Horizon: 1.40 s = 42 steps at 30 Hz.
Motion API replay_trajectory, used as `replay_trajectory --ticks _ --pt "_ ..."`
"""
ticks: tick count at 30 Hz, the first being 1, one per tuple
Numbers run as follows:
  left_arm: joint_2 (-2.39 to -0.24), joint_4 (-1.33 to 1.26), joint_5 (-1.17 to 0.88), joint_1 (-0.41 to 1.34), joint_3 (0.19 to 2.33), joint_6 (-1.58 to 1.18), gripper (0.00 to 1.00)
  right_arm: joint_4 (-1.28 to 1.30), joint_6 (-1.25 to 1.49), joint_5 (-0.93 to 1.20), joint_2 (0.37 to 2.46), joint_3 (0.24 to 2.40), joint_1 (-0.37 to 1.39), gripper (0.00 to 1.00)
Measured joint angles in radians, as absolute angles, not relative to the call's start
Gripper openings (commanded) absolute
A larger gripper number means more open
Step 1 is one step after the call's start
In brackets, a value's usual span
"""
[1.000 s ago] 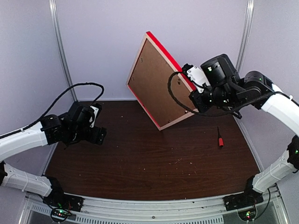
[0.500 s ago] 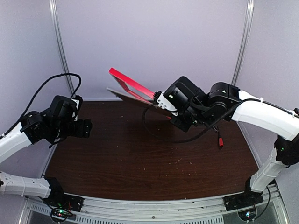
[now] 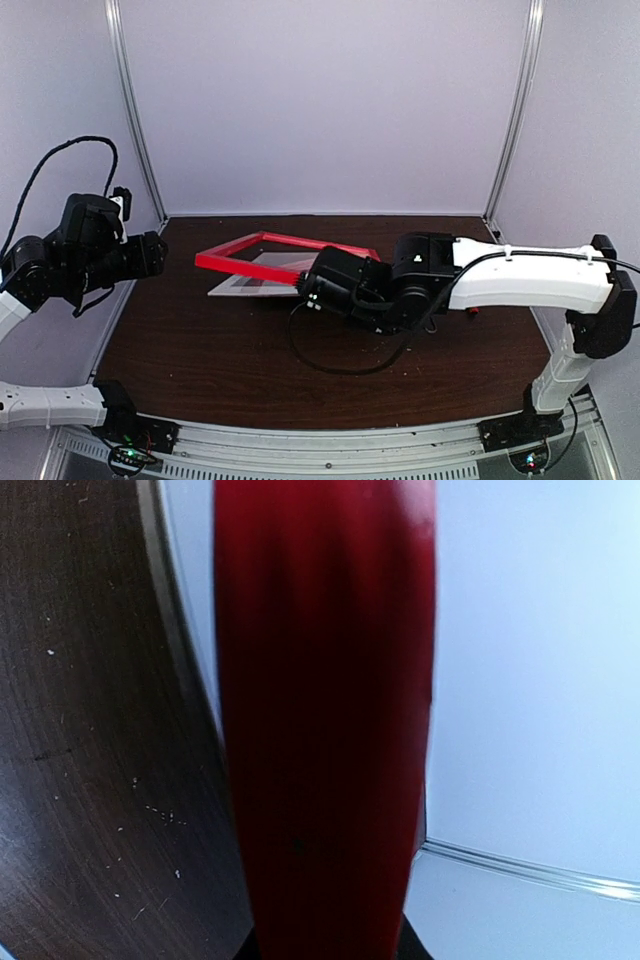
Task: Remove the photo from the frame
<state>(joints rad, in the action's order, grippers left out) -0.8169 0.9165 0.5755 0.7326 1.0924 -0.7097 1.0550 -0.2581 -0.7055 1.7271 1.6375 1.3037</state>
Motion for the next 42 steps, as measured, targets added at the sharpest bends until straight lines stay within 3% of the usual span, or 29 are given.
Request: replay_trajectory --ticks 17,28,42 --pt "-0.78 0.73 0.367 0.732 0.959 -1.097 0.77 1.04 -0.216 -0.714 1.819 1.617 1.354 0.0" --pt "-0.884 0.834 0.265 0.732 0.994 -1.502 0.74 1.01 -0.178 -0.717 1.871 1.617 1.36 0.0" --pt "-0.926 0.862 0.199 0.732 0.981 -1.691 0.59 0.999 -0.154 -0.717 1.875 1.618 1.36 0.0"
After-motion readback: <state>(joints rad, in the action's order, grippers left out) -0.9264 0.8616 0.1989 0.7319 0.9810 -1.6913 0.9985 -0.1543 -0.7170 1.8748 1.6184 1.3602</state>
